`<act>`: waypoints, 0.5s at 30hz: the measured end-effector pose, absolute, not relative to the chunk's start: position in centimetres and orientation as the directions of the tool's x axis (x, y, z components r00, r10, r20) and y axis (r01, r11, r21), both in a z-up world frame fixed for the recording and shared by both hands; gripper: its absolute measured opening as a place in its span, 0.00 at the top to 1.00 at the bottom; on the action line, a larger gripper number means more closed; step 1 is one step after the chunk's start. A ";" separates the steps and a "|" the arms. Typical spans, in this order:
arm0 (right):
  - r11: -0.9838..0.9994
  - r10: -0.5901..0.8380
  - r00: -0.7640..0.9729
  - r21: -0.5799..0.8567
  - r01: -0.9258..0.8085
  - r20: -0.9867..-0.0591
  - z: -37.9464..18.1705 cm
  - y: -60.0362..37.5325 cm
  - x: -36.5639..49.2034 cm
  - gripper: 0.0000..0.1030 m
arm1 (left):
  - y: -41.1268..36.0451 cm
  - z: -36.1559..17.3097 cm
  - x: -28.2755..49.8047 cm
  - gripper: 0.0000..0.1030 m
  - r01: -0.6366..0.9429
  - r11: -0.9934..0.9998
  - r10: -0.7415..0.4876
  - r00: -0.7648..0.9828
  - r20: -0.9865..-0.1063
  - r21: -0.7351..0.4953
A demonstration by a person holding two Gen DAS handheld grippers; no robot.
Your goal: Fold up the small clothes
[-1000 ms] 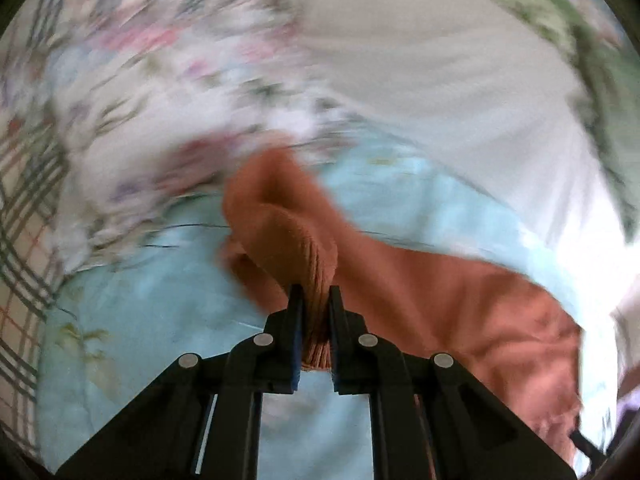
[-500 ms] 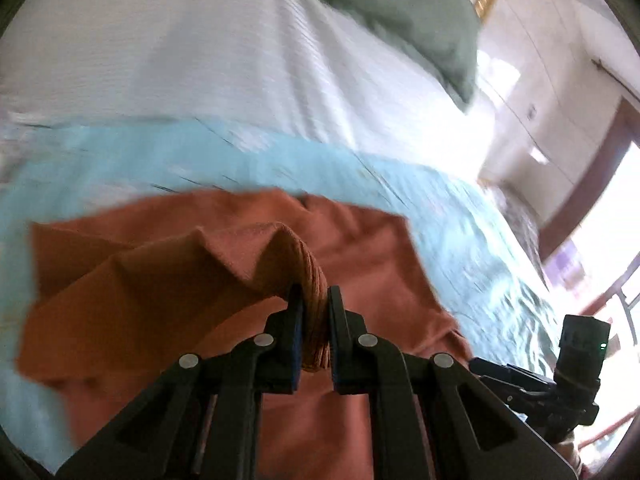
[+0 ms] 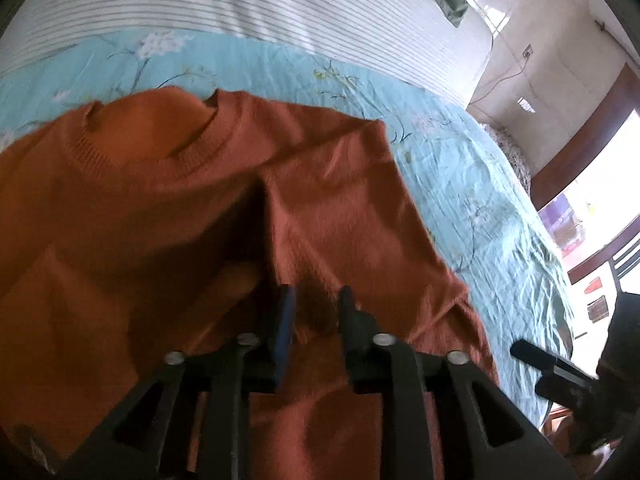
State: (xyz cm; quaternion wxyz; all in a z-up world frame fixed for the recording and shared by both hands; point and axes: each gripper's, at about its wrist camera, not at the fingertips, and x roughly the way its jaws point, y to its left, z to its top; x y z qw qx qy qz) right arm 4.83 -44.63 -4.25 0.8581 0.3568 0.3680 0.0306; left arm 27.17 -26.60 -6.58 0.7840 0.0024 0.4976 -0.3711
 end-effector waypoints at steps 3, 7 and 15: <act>0.746 0.337 0.721 0.639 0.187 -0.605 -4.1 -43.5 5.9 0.36 | -23.9 -5.9 25.8 0.49 0.578 0.730 -0.585 0.250 -0.772 -0.366; 0.752 0.365 0.713 0.641 0.153 -0.599 -4.0 -42.2 7.3 0.36 | -18.7 -5.0 23.5 0.49 0.559 0.756 -0.569 0.305 -0.764 -0.340; 0.868 0.323 0.672 0.492 0.071 -0.667 -4.0 -37.9 12.6 0.36 | -6.0 -5.2 22.7 0.47 0.272 0.951 -0.280 0.559 -0.781 -0.146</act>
